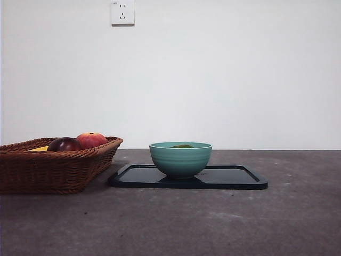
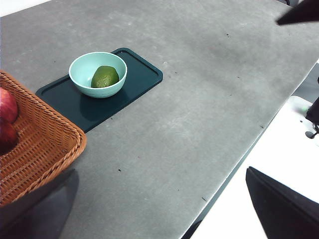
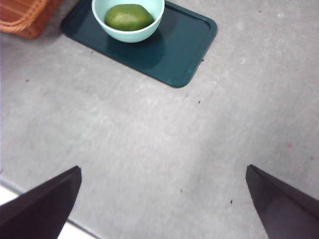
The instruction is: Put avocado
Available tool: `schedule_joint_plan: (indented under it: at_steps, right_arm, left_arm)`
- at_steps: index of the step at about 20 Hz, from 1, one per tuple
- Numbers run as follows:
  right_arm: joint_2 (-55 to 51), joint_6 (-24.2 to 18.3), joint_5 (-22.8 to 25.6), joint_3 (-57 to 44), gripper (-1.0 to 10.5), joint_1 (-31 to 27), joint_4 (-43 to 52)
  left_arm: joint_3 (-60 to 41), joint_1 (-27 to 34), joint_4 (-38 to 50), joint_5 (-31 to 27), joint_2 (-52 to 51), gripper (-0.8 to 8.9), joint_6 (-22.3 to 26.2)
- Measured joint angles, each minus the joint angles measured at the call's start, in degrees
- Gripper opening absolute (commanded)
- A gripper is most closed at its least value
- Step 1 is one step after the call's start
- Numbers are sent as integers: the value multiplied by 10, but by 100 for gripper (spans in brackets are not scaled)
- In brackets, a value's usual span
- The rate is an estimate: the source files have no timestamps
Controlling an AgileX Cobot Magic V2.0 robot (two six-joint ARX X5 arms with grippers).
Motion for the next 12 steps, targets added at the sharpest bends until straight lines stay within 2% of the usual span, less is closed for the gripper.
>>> schedule_joint_plan:
  at_steps: [5, 12]
  right_arm:
    - [-107, 0, -30, -52, 605, 7, -2]
    - [-124, 0, -30, -52, 583, 7, 4]
  left_arm:
    - [0, 0, 0, 0, 0, 561, 0]
    - [0, 0, 1, 0, 0, 556, 0]
